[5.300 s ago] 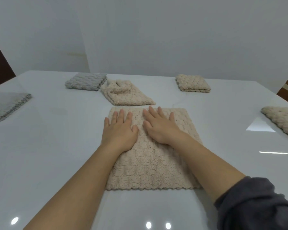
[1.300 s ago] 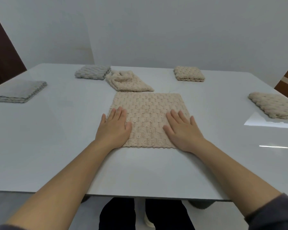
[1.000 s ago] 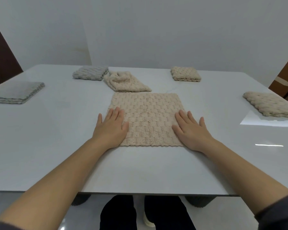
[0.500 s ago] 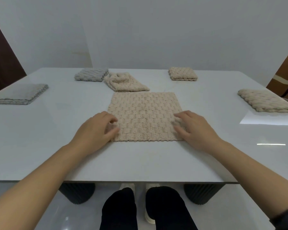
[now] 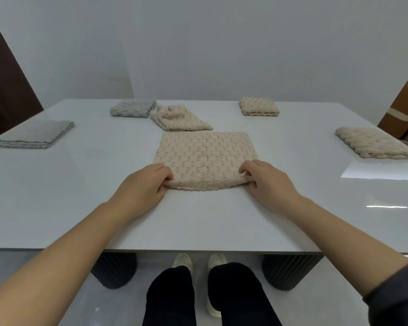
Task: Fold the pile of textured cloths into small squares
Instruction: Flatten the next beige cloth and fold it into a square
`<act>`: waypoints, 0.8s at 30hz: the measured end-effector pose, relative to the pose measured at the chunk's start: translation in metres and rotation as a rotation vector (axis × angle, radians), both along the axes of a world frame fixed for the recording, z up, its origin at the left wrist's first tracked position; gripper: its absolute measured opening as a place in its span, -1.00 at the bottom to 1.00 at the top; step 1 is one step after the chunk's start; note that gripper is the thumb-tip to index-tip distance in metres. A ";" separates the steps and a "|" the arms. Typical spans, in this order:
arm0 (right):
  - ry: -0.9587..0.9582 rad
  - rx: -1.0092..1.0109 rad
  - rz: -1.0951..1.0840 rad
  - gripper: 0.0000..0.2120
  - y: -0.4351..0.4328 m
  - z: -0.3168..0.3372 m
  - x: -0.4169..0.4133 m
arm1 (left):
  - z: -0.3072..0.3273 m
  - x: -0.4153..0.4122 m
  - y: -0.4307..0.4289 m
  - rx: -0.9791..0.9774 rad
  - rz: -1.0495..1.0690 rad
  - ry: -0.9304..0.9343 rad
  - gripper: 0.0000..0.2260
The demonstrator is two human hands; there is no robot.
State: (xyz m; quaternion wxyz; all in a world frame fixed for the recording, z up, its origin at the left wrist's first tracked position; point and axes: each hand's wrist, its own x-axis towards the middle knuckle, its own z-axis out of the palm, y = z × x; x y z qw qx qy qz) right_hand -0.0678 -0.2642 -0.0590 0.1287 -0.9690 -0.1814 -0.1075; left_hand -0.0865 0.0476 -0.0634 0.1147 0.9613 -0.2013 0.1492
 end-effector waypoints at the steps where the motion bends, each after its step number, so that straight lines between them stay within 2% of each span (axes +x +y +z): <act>1: -0.001 -0.019 0.001 -0.61 -0.003 0.000 0.002 | -0.001 0.001 0.002 -0.014 0.011 0.023 -0.77; 3: -0.007 -0.001 0.006 -0.57 -0.008 -0.002 0.006 | -0.002 0.003 0.005 -0.054 0.048 0.071 -0.73; 7: 0.098 0.251 0.006 -0.55 -0.020 0.000 0.010 | -0.002 0.004 0.010 -0.228 0.138 0.110 -0.76; 12: 0.139 0.550 -0.059 -0.76 -0.035 0.004 0.011 | 0.004 0.001 0.011 -0.516 0.262 0.179 -0.89; 20: 0.280 0.802 -0.031 -0.90 -0.048 0.011 0.012 | 0.011 0.003 0.019 -0.675 0.266 0.327 -0.86; 24: 0.223 0.855 -0.066 -0.89 -0.037 0.014 0.028 | 0.013 0.020 0.015 -0.723 0.311 0.261 -0.91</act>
